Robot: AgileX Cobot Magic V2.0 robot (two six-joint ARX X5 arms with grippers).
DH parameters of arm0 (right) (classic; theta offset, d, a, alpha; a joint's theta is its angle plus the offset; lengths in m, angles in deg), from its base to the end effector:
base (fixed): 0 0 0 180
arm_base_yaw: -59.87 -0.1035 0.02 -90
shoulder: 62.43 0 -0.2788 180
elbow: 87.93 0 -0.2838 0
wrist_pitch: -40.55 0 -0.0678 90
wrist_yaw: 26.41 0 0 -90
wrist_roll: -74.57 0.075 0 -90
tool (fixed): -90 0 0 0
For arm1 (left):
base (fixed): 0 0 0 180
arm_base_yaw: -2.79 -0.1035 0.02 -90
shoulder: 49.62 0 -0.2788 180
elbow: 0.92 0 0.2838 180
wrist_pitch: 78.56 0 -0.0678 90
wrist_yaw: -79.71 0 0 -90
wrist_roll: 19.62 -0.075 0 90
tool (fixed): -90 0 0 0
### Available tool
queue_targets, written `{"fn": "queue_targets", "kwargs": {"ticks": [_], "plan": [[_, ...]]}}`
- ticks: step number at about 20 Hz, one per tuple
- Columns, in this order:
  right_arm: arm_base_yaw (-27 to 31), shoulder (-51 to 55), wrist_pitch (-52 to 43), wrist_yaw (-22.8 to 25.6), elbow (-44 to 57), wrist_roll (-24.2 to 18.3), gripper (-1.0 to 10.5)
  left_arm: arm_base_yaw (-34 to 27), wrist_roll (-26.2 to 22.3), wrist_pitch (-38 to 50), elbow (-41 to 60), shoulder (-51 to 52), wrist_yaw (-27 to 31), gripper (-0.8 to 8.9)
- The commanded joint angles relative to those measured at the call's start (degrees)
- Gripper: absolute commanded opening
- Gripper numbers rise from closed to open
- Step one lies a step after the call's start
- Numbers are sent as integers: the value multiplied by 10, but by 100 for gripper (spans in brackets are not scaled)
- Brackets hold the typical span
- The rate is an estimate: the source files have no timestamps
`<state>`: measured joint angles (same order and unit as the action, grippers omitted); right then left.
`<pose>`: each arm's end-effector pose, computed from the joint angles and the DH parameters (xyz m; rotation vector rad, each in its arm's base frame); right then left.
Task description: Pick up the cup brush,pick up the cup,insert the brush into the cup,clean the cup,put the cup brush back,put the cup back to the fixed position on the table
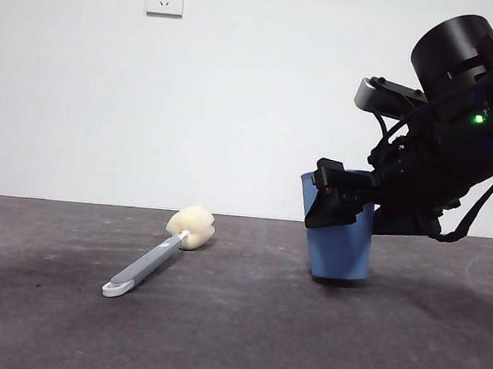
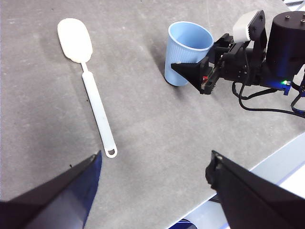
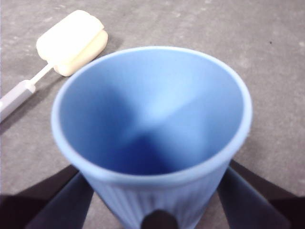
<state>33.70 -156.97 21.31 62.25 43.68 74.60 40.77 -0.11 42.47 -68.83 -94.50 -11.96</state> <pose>0.3277 0.1630 0.1121 -0.1014 0.4632 0.4711 0.1557 -0.1243 0.3275 -0.1178 0.7115 -0.5555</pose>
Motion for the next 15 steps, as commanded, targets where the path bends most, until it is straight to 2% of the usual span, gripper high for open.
{"fn": "queue_targets", "kwargs": {"ticks": [1,5,6,9,11,14,15], "plan": [[3,-13,-5,-2,5,-12,-17,-1,-5,2,5,1,1,377],[2,-14,39,-2,6,-10,9,-1,-5,1,5,1,1,377],[2,-14,54,-2,6,-10,62,-1,-5,0,5,1,1,377],[2,-12,82,-2,6,-5,326,-1,-5,-6,5,1,1,377],[2,-5,98,-2,6,0,444,-1,-5,-9,5,1,1,377],[2,12,101,-2,6,1,544,-1,-5,-14,5,1,1,377],[2,21,101,-2,5,1,545,-1,-5,-14,5,1,1,377]]}}
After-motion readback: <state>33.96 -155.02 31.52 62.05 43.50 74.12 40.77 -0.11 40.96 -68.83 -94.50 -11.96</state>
